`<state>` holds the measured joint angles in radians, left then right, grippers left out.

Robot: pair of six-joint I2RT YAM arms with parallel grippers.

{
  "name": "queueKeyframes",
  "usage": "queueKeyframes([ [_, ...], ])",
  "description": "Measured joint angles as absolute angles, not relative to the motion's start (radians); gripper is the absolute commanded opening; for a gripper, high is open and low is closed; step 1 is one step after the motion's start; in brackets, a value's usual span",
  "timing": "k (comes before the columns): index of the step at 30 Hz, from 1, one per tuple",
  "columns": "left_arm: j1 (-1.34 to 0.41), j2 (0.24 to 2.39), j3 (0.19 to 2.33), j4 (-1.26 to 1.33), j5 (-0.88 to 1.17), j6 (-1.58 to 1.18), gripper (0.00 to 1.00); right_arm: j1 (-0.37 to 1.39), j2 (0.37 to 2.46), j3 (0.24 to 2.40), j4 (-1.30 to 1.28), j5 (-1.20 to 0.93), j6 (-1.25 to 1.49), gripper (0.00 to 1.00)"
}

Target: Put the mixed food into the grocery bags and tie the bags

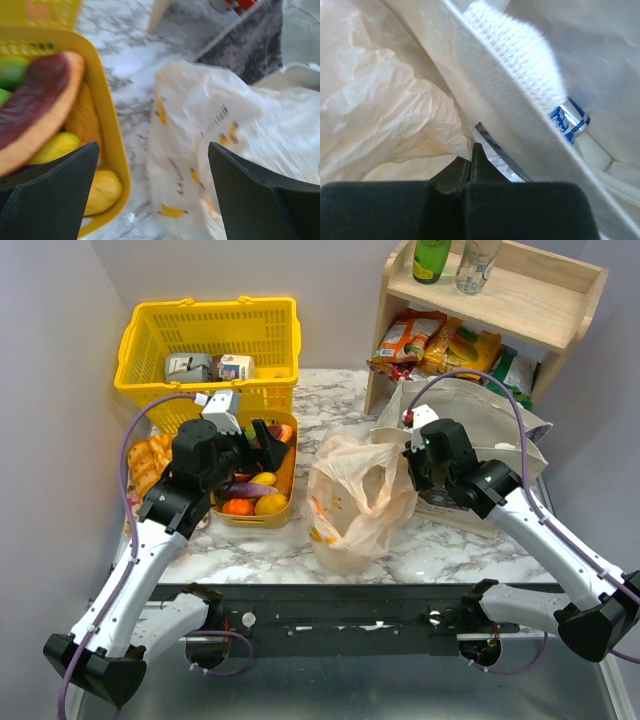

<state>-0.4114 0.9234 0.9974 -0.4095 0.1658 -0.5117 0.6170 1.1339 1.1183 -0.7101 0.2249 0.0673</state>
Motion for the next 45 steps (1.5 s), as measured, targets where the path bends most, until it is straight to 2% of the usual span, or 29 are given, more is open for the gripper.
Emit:
queueKeyframes([
  [6,-0.319,0.94,1.087,-0.486,0.015,-0.382,0.99,0.6,1.136,1.138,-0.718,0.221,0.036,0.02],
  [11,-0.288,1.091,1.135,-0.572,-0.06,-0.314,0.83,0.6,1.156,1.138,-0.709,0.189,0.032,0.02],
  [13,-0.289,1.15,1.119,-0.587,-0.053,-0.303,0.82,0.6,1.165,1.138,-0.701,0.175,0.031,0.02],
  [17,-0.31,1.17,1.024,-0.599,0.001,-0.303,0.83,0.6,1.18,1.138,-0.685,0.147,0.028,0.01],
  [24,-0.386,1.25,0.978,-0.611,0.099,-0.303,0.86,0.6,1.207,1.138,-0.667,0.117,0.025,0.01],
  [31,-0.4,1.287,0.935,-0.626,0.082,-0.311,0.81,0.6,1.212,1.138,-0.653,0.098,0.025,0.01],
  [45,-0.4,1.338,0.903,-0.564,0.088,-0.338,0.84,0.6,1.23,1.138,-0.645,0.088,0.025,0.01],
])
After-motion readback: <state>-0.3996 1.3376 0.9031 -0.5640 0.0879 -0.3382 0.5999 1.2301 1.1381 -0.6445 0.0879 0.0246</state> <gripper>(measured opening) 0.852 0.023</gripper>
